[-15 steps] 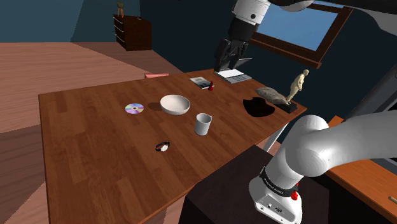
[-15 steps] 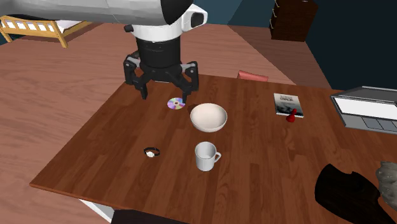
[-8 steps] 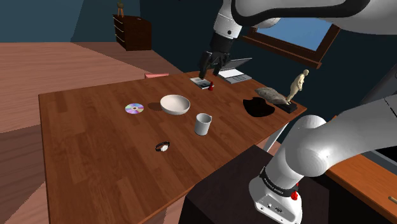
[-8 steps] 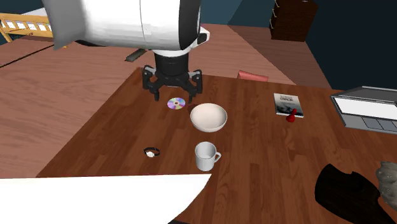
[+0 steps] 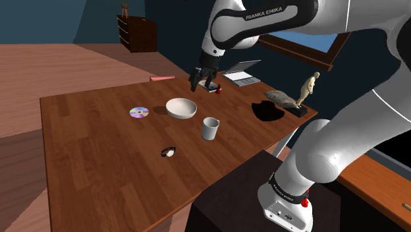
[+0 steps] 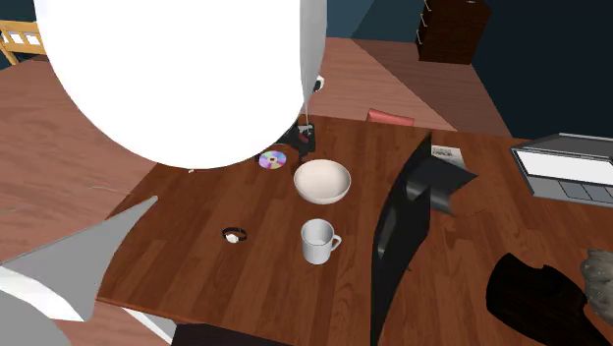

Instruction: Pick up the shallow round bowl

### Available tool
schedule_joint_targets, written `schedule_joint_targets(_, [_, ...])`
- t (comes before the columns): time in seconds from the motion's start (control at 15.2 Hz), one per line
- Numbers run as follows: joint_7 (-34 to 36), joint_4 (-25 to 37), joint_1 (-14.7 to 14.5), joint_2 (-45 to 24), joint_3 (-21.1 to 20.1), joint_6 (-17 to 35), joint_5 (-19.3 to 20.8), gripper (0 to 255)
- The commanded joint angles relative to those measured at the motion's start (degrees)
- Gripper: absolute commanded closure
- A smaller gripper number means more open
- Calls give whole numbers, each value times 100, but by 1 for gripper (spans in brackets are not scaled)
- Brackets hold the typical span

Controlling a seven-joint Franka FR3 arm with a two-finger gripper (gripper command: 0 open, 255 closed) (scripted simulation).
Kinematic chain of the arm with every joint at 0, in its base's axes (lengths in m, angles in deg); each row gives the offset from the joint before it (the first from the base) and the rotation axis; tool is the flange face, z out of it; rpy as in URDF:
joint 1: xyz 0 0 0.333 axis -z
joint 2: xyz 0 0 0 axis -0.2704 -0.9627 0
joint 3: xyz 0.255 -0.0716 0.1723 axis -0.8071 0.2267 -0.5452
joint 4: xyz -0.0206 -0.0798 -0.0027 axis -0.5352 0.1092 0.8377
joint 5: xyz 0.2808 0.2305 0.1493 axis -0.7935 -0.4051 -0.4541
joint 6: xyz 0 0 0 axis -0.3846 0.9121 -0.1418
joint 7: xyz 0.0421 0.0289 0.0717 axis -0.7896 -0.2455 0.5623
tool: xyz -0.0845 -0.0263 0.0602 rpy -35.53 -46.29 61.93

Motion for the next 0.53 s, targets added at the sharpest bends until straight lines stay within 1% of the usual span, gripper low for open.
schedule_joint_targets(0.0, [-134,188,2,-461,56,270,-30,0])
schedule_joint_targets(0.46, [-489,943,-1,-1994,126,1006,-209,0])
